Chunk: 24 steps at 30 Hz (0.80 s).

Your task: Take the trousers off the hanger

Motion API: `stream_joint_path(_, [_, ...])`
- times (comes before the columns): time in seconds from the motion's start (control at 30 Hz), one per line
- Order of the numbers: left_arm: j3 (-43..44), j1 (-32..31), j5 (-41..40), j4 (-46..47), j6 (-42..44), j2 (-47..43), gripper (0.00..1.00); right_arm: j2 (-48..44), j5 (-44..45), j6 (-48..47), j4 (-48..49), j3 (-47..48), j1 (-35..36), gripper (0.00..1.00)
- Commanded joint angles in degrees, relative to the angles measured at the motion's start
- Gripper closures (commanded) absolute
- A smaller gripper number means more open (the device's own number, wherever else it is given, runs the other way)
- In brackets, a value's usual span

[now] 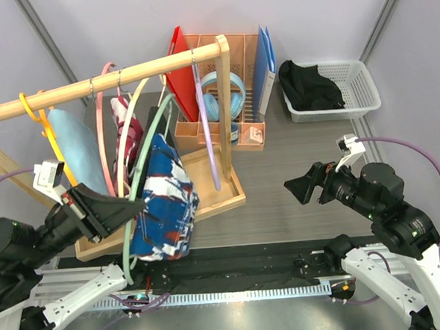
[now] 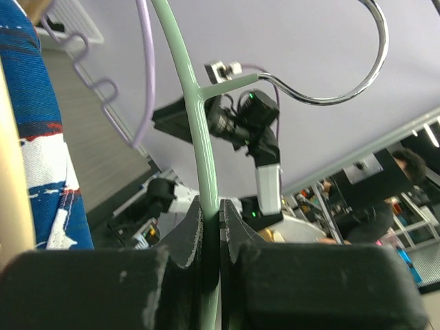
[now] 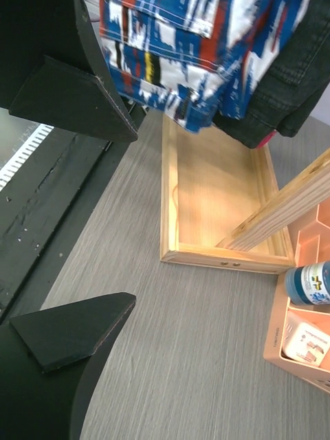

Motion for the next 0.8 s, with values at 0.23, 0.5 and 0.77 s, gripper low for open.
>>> stream_joint_path(0.23, [-1.9,-0.05,15.79,0.07,-3.91,-5.39,1.0,-0.38,1.86,-0.87,0.1,-2.93,0.22,0.04])
stream_joint_path(0.5, [-4.69,-0.05,20.0,-7.6,-2.85,-6.62,1.0,-1.7,3.44,-1.48,-2.72,-3.02,0.22,0.04])
stream_joint_path(0.77, [-23.77,-0.14,32.02,10.32,-13.66,-8.21,1.0,-3.37,9.83,0.98,-2.98,-1.01,0.22,0.03])
